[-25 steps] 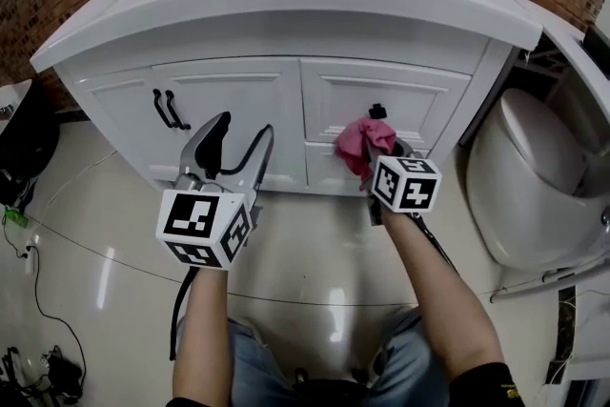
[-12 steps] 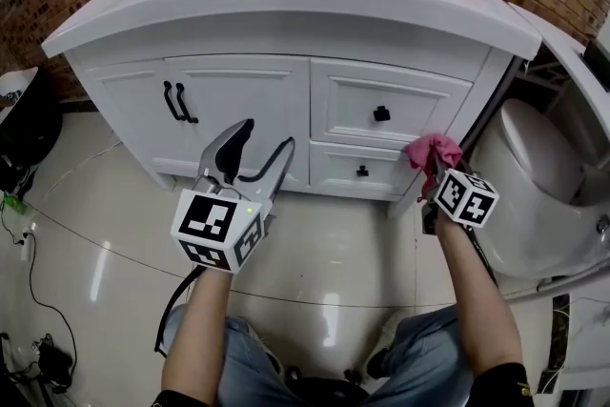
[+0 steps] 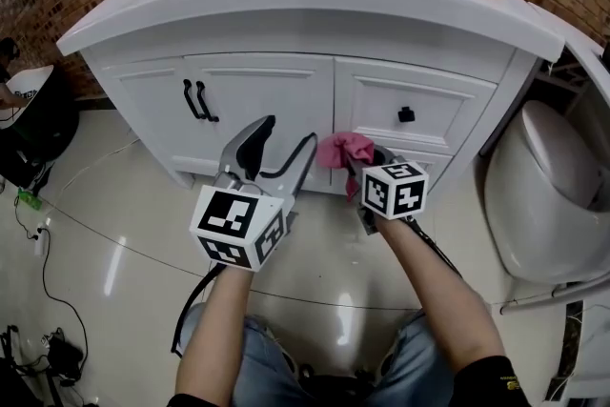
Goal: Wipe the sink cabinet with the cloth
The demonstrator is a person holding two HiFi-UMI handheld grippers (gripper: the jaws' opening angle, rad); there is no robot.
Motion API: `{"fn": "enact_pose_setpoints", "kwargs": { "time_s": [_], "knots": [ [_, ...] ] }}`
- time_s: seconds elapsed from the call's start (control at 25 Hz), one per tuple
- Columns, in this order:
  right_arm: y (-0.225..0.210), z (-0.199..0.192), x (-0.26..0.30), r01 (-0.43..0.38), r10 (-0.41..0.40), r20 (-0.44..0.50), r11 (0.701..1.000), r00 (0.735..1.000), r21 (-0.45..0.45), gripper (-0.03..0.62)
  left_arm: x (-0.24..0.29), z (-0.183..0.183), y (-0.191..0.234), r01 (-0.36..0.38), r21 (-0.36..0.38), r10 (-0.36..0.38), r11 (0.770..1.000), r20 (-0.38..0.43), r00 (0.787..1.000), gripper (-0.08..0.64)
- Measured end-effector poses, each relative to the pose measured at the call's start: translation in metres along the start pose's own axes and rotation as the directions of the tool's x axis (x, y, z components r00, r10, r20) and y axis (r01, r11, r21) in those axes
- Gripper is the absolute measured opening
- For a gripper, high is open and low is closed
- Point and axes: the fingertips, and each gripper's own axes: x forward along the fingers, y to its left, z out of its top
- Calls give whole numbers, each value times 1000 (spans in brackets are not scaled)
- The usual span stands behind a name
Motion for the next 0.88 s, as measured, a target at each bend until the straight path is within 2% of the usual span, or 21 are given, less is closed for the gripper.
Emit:
{"fn": "enact_pose_setpoints", "kwargs": {
  "time_s": [0.08,0.16,0.28,0.36,0.56,0.68,0.8,0.88],
  "knots": [
    [2,-4,15,18,-18,-6,999,1000,29,37,1,-1,4,-3,3,3,1000,-2,1000,269],
    [-11,-9,18,79,-79,-9,991,997,111,37,1,-4,9,-7,-1,7,1000,-8,1000,268],
    [-40,-14,3,173,-179,-6,946,984,272,40,1,-6,12,-4,-1,4,1000,-9,1000,268],
    [-58,-15,-16,233,-245,-2,920,970,317,40,2,-9,12,5,7,-4,1000,-12,1000,268],
    [-117,-11,-81,392,-406,9,887,914,242,40,13,-26,7,44,13,-43,999,-35,998,268],
    [-160,-11,-126,472,-488,10,850,873,234,40,19,-32,0,70,-15,-70,997,-39,997,268],
    [-197,-14,-158,537,-551,0,814,835,219,40,21,-30,-8,89,-7,-89,996,-38,995,268],
    [-209,-21,-169,563,-569,-21,806,822,186,40,20,-28,-11,92,4,-92,996,-36,995,268]
  ]
}}
